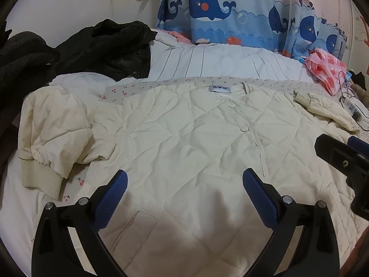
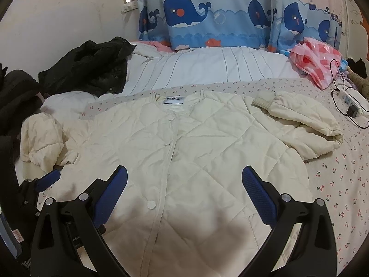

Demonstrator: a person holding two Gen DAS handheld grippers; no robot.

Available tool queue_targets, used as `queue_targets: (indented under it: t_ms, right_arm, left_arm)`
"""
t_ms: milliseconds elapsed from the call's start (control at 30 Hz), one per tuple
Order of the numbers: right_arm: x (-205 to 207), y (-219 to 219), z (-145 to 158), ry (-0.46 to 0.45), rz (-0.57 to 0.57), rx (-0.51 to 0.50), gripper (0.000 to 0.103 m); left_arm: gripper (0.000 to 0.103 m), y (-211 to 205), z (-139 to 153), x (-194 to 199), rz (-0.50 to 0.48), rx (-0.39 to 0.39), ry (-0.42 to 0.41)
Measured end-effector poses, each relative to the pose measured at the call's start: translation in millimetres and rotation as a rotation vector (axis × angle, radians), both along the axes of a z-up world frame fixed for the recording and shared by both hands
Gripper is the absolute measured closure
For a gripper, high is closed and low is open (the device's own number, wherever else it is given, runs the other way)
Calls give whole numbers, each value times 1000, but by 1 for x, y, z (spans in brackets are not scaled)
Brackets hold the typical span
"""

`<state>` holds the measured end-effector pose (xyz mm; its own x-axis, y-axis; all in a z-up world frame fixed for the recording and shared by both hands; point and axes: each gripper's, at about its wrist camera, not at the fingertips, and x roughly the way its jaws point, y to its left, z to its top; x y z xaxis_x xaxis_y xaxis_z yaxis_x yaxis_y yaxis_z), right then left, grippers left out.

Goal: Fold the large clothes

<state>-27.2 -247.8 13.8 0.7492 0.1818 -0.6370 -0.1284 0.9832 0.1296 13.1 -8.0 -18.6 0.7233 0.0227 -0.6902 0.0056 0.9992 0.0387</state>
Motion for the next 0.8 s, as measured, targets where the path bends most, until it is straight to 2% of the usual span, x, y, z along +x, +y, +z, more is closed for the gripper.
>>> queue_targets:
  t_ms: [800]
  right_arm:
    - [3,4,-5,-2,-18,-42,7]
  left_arm:
    - [7,2,1,-2,-6,-33,3]
